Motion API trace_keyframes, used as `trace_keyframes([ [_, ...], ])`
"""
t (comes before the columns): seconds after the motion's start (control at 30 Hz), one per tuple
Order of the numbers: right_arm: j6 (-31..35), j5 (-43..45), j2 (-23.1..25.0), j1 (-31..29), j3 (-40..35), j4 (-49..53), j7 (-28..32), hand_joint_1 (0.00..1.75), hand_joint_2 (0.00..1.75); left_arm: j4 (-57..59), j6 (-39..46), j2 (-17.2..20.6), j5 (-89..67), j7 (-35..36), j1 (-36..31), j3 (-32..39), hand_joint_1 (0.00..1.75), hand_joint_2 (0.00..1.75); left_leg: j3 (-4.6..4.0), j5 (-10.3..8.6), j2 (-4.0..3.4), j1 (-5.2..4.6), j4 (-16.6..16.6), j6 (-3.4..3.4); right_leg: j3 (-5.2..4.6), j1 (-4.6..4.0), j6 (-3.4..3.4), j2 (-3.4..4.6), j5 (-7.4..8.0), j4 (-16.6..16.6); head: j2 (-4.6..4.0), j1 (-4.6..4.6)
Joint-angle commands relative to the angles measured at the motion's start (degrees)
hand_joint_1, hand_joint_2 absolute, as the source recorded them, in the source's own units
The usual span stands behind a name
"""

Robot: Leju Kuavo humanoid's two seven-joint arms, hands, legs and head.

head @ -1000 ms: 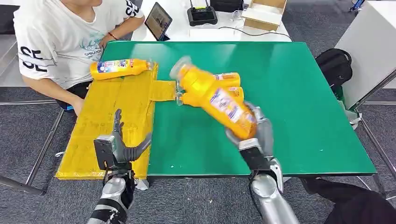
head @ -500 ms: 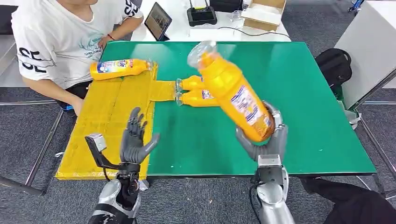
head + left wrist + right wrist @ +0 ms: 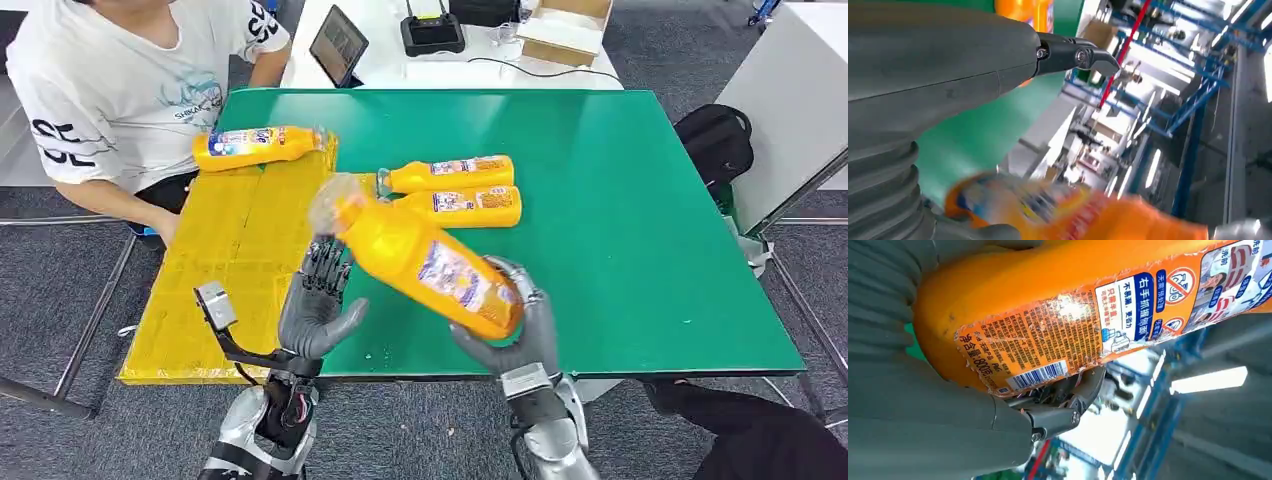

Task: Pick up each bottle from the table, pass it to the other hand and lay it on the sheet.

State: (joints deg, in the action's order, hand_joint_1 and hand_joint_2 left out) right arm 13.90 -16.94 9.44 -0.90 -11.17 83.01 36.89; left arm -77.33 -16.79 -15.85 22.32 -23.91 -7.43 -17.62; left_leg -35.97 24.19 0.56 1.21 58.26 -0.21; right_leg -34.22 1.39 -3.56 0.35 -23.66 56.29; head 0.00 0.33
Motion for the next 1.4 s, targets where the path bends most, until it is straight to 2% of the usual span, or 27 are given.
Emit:
trace_keyframes([
  [0.03,-1.24,0.64,2.38,-1.95,-4.32,-12.3,0.27,1.75,1.75,1.65,-0.85,2.4,0.63,0.71,-0.87,-3.81,0.0,1.75,0.32,0.08,-0.13,0.04,-0.11,0.03,0.28,-0.08,0.17,0.07,-0.04,-0.12,0.0,0.0],
  [0.27,-1.91,2.03,2.74,-2.19,-3.63,-12.24,-0.61,1.75,1.75,1.18,-1.1,2.45,0.43,0.7,-0.24,-4.18,0.0,1.75,0.15,0.03,-0.08,0.01,-0.06,0.03,0.11,-0.03,0.1,0.04,-0.01,-0.06,0.0,0.0],
  [0.33,-2.75,2.33,3.1,-2.47,-3.91,-13.55,-1.07,1.75,1.75,1.5,-1.47,2.34,0.23,0.66,0.01,-4.3,0.0,1.75,0.44,0.12,-0.2,0.03,-0.1,0.08,0.38,-0.08,0.23,0.11,-0.05,-0.13,0.0,0.0],
  [0.37,-2.93,2.32,3.22,-2.58,-4.2,-14.23,-1.09,1.75,1.75,1.63,-1.48,2.25,0.16,0.64,0.02,-4.3,0.0,1.75,0.25,0.06,-0.13,0.01,-0.08,0.05,0.22,-0.05,0.15,0.07,-0.02,-0.09,0.0,0.02],
  [0.67,-2.88,3.9,4.94,-3.1,-4.4,-16.84,-1.83,1.75,1.75,1.82,-1.28,1.77,-0.31,0.67,0.58,-4.43,0.0,1.75,0.45,0.15,-0.19,0.03,-0.11,0.06,0.39,-0.08,0.23,0.1,-0.09,-0.12,0.0,0.0],
  [0.7,-2.75,4.15,5.12,-3.13,-4.23,-16.89,-1.99,1.75,1.75,1.85,-1.26,1.75,-0.31,0.69,0.65,-4.46,0.0,1.75,0.26,0.07,-0.11,0.01,-0.08,0.05,0.21,-0.04,0.15,0.04,-0.05,-0.08,0.0,0.02],
  [0.73,-2.6,4.58,5.36,-3.28,-4.16,-17.16,-2.34,1.75,1.75,1.84,-1.19,1.69,-0.37,0.71,0.77,-4.48,0.0,1.75,0.45,0.13,-0.16,0.01,-0.11,0.08,0.39,-0.07,0.22,0.07,-0.08,-0.12,0.0,0.0],
  [0.77,-2.75,4.6,5.33,-3.43,-4.48,-17.41,-2.38,1.75,1.75,1.83,-1.22,1.69,-0.51,0.79,0.82,-4.57,0.0,1.75,0.24,0.06,-0.12,0.0,-0.08,0.05,0.19,-0.03,0.13,0.06,-0.03,-0.08,0.0,0.0],
  [1.17,-7.57,-1.9,3.81,-7.13,-13.6,-28.11,-5.03,1.75,1.75,5.23,-1.34,1.36,-2.2,1.36,-0.76,-5.24,0.0,1.75,0.31,0.07,-0.14,0.03,-0.11,0.05,0.27,-0.07,0.16,0.07,-0.02,-0.13,0.0,0.02],
  [1.4,-8.85,-4.45,3.63,-8.17,-16.0,-31.17,-5.7,1.75,1.75,6.32,-1.4,1.07,-2.3,1.76,-1.43,-4.97,0.0,1.75,0.23,0.03,0.0,0.02,-0.07,0.05,0.21,-0.05,0.12,-0.06,-0.04,-0.09,0.0,0.0],
])
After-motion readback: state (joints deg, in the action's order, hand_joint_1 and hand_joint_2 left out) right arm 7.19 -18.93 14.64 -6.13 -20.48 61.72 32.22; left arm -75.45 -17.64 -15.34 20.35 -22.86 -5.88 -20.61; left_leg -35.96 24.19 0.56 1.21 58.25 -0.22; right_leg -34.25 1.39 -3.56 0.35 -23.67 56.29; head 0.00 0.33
